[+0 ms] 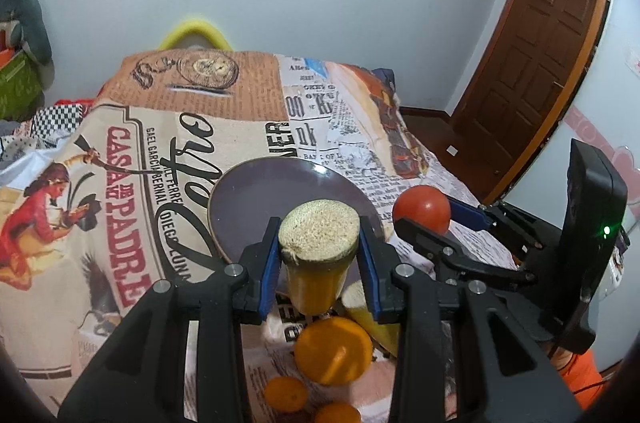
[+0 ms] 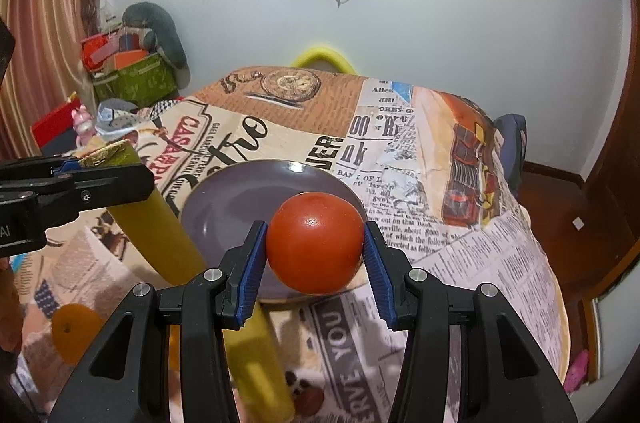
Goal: Organize fruits
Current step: 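Carry both fruits to the purple plate and open both tools to release them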
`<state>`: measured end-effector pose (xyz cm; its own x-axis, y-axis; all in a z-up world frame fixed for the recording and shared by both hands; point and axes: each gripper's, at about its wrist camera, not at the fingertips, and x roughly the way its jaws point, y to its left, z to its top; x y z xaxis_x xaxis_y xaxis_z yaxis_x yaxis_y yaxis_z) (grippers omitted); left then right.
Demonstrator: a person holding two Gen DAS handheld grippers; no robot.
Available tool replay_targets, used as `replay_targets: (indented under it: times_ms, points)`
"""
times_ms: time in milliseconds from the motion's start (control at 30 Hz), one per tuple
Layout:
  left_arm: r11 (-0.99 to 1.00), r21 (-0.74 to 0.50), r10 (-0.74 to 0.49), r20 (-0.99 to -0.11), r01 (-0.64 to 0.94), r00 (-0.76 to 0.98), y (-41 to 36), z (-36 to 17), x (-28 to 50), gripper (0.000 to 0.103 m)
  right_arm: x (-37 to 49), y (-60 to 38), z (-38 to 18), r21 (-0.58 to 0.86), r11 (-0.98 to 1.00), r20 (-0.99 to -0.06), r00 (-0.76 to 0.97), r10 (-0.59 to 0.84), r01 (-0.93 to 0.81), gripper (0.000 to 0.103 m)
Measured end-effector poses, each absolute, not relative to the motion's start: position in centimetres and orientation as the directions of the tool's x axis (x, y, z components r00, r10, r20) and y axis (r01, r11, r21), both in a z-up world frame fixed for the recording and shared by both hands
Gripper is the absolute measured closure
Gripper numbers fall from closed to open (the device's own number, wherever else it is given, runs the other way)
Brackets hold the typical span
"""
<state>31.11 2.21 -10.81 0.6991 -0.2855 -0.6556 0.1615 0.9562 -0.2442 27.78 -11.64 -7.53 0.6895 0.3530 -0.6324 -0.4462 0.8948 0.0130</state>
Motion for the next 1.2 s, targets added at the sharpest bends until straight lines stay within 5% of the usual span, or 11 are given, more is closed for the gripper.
replay_targets:
  times_ms: [800, 1200]
  points:
    - [0.97, -0.238, -0.212, -0.712, 0.055, 0.669, 3.7, -13.6, 37.4, 0.066, 32.6, -9.1, -12.4, 0.037, 0.865, -0.756, 0.552, 0.352, -0.5, 0.059]
    - [0.968, -0.251, -0.177, -0.753, -0.027, 0.634, 4.9, -15.2, 38.2, 0.057, 32.3, -8.6, -12.9, 0.016, 0.861, -0.769, 0.545, 0.335, -0.508, 0.057]
